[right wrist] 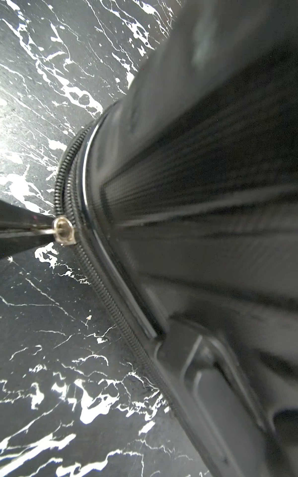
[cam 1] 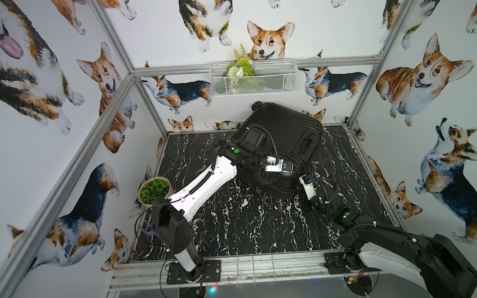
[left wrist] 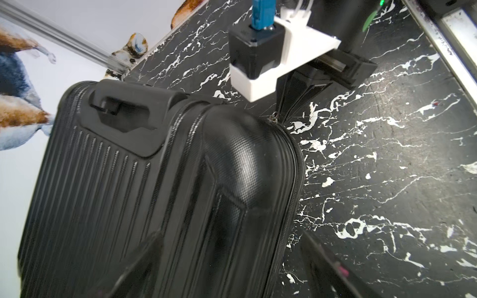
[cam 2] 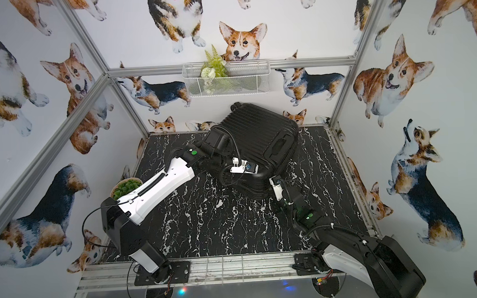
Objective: Close the suitcase zippers
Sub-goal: Adjust the suitcase at the center of the board.
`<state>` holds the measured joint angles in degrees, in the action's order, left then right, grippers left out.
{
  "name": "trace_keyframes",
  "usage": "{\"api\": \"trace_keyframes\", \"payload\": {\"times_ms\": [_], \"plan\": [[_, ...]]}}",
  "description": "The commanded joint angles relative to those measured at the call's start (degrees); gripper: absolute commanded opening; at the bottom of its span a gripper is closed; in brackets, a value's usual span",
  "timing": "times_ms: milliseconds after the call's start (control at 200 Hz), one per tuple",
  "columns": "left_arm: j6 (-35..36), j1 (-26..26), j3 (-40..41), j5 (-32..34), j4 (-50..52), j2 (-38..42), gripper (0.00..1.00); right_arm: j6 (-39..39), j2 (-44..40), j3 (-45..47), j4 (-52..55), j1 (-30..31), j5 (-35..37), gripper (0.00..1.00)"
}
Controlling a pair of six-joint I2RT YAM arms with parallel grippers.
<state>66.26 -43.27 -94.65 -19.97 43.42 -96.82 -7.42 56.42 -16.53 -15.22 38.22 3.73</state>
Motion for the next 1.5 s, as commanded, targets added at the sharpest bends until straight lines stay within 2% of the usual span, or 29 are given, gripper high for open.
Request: {"api": "trace_keyframes", "payload": {"times_ms": [0, 125, 300, 481, 696, 986, 1116, 1156, 1241, 1291, 1357, 1402, 1447, 1497], "plan": [[4.4, -1.5, -0.7, 1.4, -2.1, -1.7, 0.87, 0.0, -0.5, -0.7, -2.1, 0.2, -2.8, 0.0], [4.8, -2.8, -1.3, 3.4, -2.1, -3.6, 0.87, 0.1, -0.3, -0.7, -1.9, 0.2, -3.4, 0.0], [3.0, -3.9, 2.0, 7.8, -11.2, -3.7, 0.87, 0.2, -0.2, -0.9, -1.1, 0.1, -4.2, 0.0], [1.5, -4.0, 2.6, 11.4, -15.9, -4.3, 0.86, 0.7, -1.2, -0.6, -0.6, 0.1, -6.3, 0.0], [-4.3, -4.0, 2.1, 14.9, -21.5, -5.1, 0.84, 1.7, -2.5, -0.4, -0.8, 0.2, -12.9, 0.0], [-8.6, -4.0, 0.3, 16.1, -21.7, -6.8, 0.82, 2.6, -1.9, -0.5, -2.6, 0.2, -21.9, 0.0], [-12.3, -4.0, -0.6, 15.7, -20.7, -6.1, 0.86, 1.9, -1.9, -0.4, -2.4, 0.3, -17.8, 0.0], [-14.3, -4.0, -0.9, 16.1, -20.9, -5.5, 0.87, 1.4, -2.3, -0.3, -1.2, 0.2, -12.6, 0.0], [-19.7, -3.1, -2.5, 15.2, -19.4, -4.3, 0.89, 1.0, -2.7, -0.2, 0.2, 0.1, -6.9, 0.0], [-25.2, -2.0, -4.0, 14.0, -18.6, -3.5, 0.89, 1.1, -2.9, 0.0, 0.8, 0.1, -4.6, 0.0], [-35.8, 0.6, -5.7, 11.6, -19.2, -2.3, 0.9, 1.2, -3.1, 0.5, 0.9, 0.1, -3.2, 0.0], [-45.9, 3.2, -6.2, 10.8, -21.0, -1.5, 0.89, 1.2, -3.1, 0.8, 0.7, 0.1, -2.9, 0.0], [-54.3, 5.7, -6.6, 11.3, -22.2, -1.1, 0.84, 1.0, -2.9, 0.8, 0.6, 0.1, -2.9, 0.0], [-60.4, 7.9, -6.6, 13.0, -22.7, -0.8, 0.78, 0.9, -2.7, 0.7, 0.6, 0.2, -3.1, 0.0]]}}
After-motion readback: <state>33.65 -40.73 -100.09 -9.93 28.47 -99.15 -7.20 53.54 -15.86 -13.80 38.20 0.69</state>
